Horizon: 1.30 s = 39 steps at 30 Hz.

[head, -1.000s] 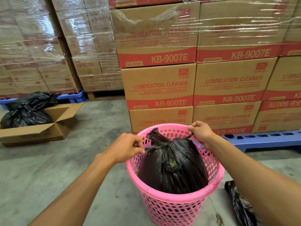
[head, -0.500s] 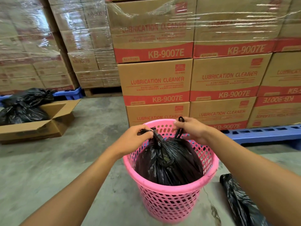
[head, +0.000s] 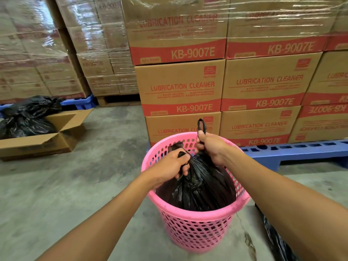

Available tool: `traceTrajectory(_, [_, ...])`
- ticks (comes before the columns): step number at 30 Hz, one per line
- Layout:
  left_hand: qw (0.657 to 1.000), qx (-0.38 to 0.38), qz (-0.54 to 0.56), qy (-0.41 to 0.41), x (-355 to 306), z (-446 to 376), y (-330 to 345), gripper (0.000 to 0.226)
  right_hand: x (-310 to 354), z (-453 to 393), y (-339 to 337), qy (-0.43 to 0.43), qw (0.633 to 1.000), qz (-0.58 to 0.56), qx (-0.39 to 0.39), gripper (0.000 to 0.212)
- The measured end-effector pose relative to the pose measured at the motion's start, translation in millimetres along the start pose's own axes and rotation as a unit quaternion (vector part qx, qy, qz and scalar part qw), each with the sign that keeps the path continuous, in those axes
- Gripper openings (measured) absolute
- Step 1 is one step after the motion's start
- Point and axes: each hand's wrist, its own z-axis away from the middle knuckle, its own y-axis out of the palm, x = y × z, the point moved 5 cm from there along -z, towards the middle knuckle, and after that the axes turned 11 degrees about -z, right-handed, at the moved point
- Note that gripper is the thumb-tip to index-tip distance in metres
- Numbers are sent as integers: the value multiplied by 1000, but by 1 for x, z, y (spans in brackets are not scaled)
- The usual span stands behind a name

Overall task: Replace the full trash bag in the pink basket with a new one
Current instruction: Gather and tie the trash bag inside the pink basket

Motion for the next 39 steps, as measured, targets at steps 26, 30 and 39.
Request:
traceTrajectory(26, [973,-189,125,33,-13,-36,-39,23,22,36,23,-47,870,338,356,22])
traceTrajectory(30, [987,-96,128,-6,-10,-39,-34,23,32,38,18,-73,907,306,281,21])
traceTrajectory(39, [985,-42,-165,36,8,-33,11,50,45,25,25,-130,950,267,98,25])
